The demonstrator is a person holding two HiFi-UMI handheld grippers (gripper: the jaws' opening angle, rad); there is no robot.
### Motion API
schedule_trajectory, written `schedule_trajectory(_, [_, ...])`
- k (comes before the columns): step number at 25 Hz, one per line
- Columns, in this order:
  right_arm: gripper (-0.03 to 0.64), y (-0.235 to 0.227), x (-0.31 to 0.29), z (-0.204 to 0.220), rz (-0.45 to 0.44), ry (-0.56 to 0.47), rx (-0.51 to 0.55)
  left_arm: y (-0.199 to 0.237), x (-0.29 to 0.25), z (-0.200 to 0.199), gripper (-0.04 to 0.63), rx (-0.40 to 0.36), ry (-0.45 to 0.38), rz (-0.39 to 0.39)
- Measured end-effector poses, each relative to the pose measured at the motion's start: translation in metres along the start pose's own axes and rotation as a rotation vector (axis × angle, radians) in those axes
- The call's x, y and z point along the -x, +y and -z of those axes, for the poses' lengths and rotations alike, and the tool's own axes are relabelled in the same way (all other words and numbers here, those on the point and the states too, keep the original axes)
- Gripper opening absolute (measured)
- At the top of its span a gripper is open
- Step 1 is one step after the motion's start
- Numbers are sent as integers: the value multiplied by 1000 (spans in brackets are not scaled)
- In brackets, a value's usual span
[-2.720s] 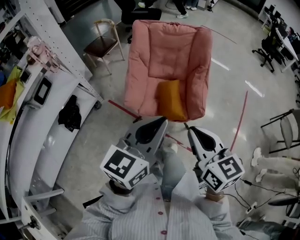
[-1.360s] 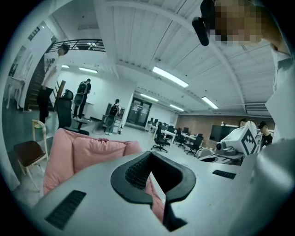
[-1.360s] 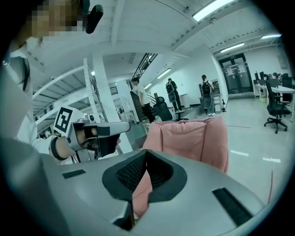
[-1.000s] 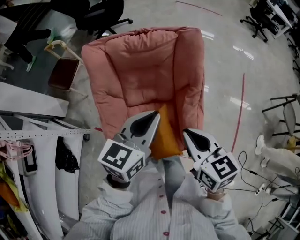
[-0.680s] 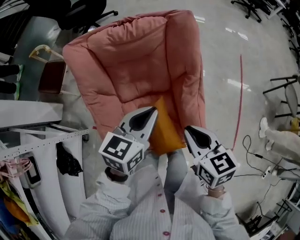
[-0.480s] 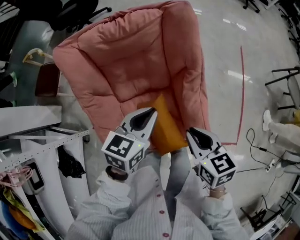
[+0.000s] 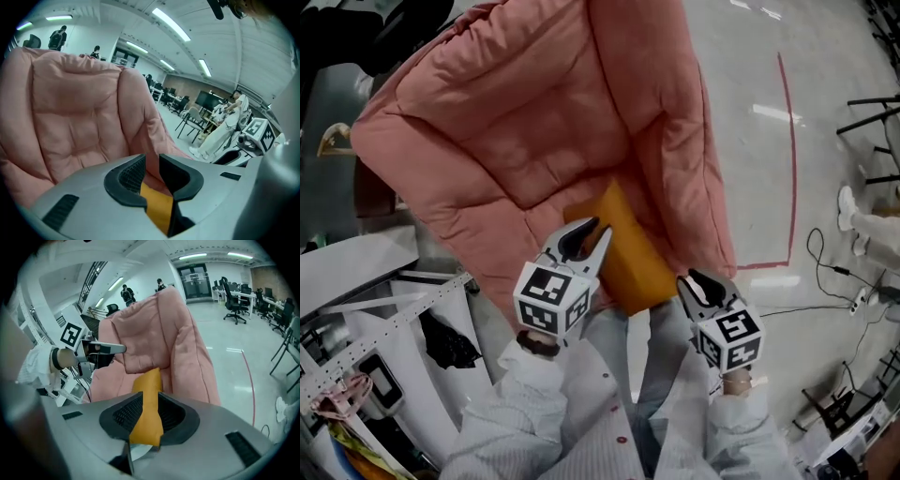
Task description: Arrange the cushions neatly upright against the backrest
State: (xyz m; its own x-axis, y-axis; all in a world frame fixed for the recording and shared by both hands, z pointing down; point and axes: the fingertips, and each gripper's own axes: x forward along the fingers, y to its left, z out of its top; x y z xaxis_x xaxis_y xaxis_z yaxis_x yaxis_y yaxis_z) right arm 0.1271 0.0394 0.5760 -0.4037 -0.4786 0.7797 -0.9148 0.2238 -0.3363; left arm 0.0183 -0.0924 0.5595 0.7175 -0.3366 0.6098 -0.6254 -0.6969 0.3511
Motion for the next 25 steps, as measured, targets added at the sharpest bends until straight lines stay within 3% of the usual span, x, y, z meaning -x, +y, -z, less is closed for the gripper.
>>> schedule_trajectory(12, [153,-57,-48,111,22,208,-145,39,-118,50,169,-30,174,-27])
schedule_trajectory(25, [201,-79,-82,171,77,304,-298,70,-168,90,242,-58,356,-8])
